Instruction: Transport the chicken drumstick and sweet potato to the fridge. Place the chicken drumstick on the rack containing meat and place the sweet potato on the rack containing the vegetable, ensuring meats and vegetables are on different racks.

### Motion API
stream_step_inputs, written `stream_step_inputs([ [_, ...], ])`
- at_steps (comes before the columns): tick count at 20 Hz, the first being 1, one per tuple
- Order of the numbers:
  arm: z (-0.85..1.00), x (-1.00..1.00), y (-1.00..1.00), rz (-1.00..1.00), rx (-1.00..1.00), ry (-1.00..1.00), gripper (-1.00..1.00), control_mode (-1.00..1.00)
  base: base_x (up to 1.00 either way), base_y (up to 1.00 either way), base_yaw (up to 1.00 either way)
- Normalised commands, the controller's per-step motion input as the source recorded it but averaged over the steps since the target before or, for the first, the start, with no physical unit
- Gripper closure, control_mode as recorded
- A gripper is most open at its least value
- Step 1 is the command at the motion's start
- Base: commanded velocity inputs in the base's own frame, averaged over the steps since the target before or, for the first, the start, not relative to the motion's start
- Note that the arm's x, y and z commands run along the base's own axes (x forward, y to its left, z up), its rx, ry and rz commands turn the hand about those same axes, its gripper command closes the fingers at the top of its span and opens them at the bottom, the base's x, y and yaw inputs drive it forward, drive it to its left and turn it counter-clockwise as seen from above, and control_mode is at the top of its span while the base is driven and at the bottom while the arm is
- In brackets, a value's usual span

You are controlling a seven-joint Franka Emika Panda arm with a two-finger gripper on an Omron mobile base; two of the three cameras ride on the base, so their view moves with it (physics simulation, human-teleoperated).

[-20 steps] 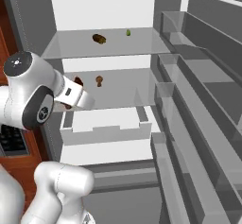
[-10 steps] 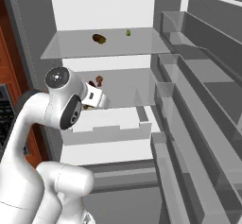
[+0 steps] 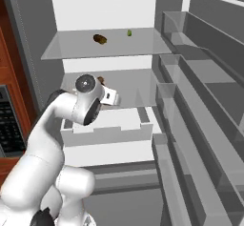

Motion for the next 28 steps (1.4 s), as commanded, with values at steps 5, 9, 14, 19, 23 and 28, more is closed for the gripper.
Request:
stream_step_inputs([
  [5, -0.21, 0.87, -0.06, 0.06, 0.00, 0.01, 1.00, -1.00, 0.00, 0.00, 0.00],
  [9, -0.27, 0.66, -0.18, 0.03, 0.00, 0.00, 1.00, -1.00, 0.00, 0.00, 0.00],
  [14, -0.32, 0.57, -0.22, 0.02, 0.00, 0.00, 1.00, -1.00, 0.00, 0.00, 0.00],
  [19, -0.32, 0.50, -0.09, 0.01, 0.00, 0.00, 1.00, -1.00, 0.00, 0.00, 0.00],
  [23, -0.31, 0.59, 0.00, 0.00, 0.00, 0.01, 1.00, -1.00, 0.00, 0.00, 0.00],
  [28, -0.32, 0.69, 0.00, 0.00, 0.00, 0.03, 1.00, -1.00, 0.00, 0.00, 0.00],
])
